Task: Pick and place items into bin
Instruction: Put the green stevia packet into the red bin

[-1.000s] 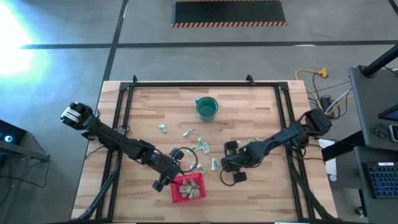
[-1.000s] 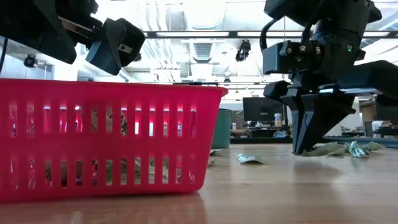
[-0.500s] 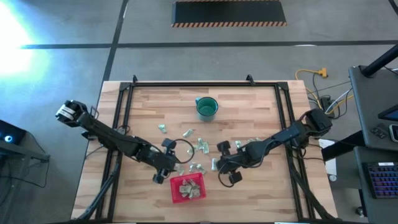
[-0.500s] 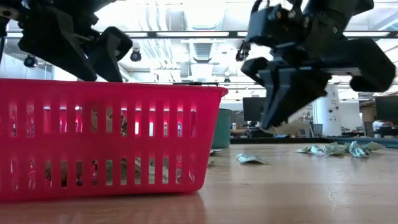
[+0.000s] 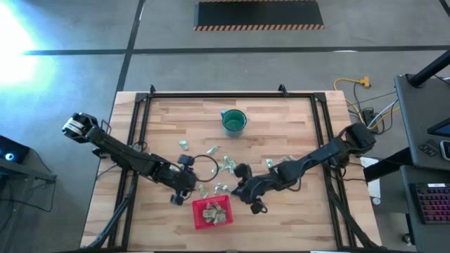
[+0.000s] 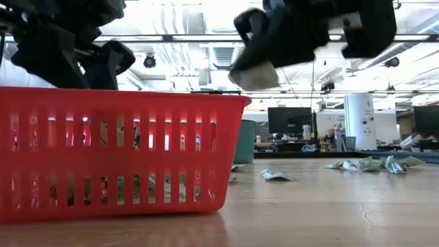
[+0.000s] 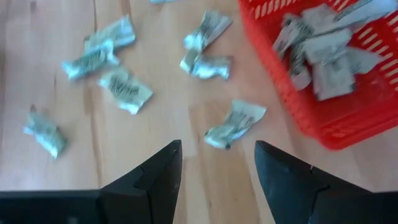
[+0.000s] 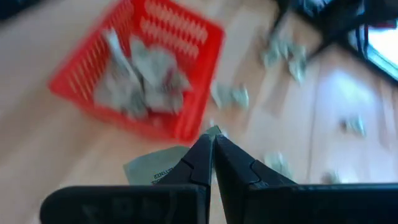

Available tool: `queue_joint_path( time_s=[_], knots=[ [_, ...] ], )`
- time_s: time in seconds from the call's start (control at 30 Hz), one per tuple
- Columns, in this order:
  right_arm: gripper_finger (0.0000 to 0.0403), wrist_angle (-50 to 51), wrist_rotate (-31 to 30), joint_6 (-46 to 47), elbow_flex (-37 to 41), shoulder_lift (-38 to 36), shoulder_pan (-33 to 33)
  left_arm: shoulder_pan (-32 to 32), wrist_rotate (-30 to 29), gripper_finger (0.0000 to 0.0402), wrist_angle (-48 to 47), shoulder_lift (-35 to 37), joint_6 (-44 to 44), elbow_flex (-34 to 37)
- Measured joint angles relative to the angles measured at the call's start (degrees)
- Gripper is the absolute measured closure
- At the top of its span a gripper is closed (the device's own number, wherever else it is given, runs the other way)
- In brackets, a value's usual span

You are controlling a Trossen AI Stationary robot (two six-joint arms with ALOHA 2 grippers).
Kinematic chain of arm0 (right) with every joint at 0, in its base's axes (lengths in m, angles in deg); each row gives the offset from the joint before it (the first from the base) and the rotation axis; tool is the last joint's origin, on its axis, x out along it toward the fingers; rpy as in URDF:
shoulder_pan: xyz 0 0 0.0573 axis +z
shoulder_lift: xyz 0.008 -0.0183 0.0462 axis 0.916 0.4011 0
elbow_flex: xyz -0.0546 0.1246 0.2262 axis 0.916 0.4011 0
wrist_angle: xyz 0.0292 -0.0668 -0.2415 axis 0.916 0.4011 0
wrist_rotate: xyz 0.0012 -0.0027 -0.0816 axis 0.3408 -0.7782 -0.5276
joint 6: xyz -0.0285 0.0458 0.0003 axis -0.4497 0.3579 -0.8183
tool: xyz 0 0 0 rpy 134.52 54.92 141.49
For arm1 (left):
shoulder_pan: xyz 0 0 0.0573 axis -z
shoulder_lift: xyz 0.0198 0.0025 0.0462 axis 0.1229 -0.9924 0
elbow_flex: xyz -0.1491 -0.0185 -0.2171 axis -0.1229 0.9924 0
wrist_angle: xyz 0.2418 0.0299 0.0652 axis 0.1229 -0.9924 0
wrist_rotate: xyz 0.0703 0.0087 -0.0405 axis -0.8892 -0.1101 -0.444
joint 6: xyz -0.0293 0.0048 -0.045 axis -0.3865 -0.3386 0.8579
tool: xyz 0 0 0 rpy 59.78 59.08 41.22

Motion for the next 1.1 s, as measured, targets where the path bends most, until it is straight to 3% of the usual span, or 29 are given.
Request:
queue_joint_path(
  time_s=[0.4,0.6,0.97,1.1],
  knots=[
    [0.0394,-15.45,9.14,-1.56,0.54,5.4,0.09,-0.02,-4.36,0.0217,-6.6,0.09,7.13,0.02],
    [0.0394,-18.39,9.18,-2.88,-0.6,9.44,0.02,-0.01,-4.41,0.0217,-6.49,0.09,7.16,0.19],
    [0.0394,-19.5,9.04,0.39,-1.12,9.37,-1.25,0.0,-4.65,0.0217,-6.18,0.09,7.31,2.52],
    [0.0394,-24.64,9.01,1.39,-1.08,11.21,-1.4,0.0,-5.56,0.0217,-5.9,0.09,7.36,2.97]
  ],
)
